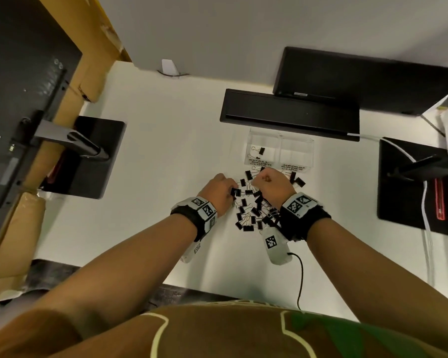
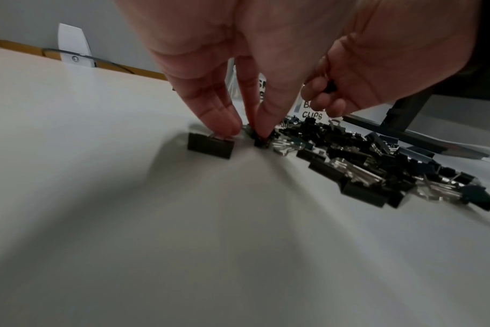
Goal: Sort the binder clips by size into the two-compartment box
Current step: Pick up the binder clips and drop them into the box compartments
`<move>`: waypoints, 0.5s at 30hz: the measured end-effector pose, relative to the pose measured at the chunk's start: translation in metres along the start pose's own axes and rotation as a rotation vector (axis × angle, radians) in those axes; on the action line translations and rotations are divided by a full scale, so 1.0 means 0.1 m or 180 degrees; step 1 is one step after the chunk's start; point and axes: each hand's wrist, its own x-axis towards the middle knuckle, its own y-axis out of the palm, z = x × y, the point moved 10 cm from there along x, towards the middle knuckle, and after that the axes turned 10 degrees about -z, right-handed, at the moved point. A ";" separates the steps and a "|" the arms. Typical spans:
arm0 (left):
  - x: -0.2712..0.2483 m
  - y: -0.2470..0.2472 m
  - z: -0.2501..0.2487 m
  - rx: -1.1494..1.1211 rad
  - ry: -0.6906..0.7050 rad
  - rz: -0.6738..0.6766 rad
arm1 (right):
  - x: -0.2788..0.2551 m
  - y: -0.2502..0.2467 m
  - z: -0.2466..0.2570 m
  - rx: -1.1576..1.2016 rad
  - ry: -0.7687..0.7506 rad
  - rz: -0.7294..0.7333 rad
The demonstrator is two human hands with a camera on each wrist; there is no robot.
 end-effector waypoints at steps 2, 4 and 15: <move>0.00 0.00 0.01 0.0079 -0.0023 0.0040 | 0.00 0.05 0.07 -0.0820 -0.0421 -0.0030; 0.00 0.00 0.01 0.0101 -0.0046 0.0049 | -0.01 0.17 0.07 -0.1364 -0.0713 0.0113; -0.11 -0.04 -0.01 -0.0245 -0.0148 -0.0136 | -0.02 0.39 0.04 -0.2357 -0.1150 0.0340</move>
